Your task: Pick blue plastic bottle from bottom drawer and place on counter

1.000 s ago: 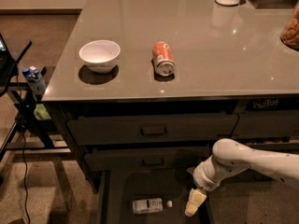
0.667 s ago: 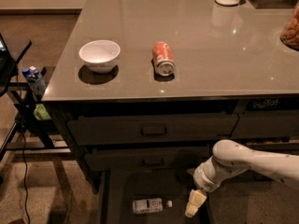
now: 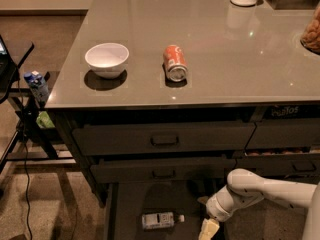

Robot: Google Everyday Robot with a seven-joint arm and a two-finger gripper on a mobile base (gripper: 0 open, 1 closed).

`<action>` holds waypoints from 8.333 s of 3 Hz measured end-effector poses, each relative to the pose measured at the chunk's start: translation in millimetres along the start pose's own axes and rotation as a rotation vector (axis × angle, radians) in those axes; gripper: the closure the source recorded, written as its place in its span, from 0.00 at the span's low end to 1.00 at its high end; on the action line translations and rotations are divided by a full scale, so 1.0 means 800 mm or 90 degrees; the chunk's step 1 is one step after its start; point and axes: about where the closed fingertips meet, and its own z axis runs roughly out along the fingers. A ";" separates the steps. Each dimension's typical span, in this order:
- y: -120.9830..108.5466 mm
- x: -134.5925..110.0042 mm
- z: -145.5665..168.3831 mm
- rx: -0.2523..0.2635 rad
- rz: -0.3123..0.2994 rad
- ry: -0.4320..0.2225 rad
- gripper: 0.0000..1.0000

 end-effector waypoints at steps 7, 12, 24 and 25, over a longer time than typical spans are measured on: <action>-0.064 -0.066 0.196 -0.014 -0.044 -0.033 0.00; -0.122 -0.050 0.256 0.031 -0.092 -0.066 0.00; -0.037 -0.043 0.221 0.106 0.018 -0.066 1.00; -0.042 -0.044 0.220 0.107 0.019 -0.067 1.00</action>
Offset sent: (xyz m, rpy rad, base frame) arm 0.0252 0.0618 -0.0607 -0.0236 -0.0501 0.0321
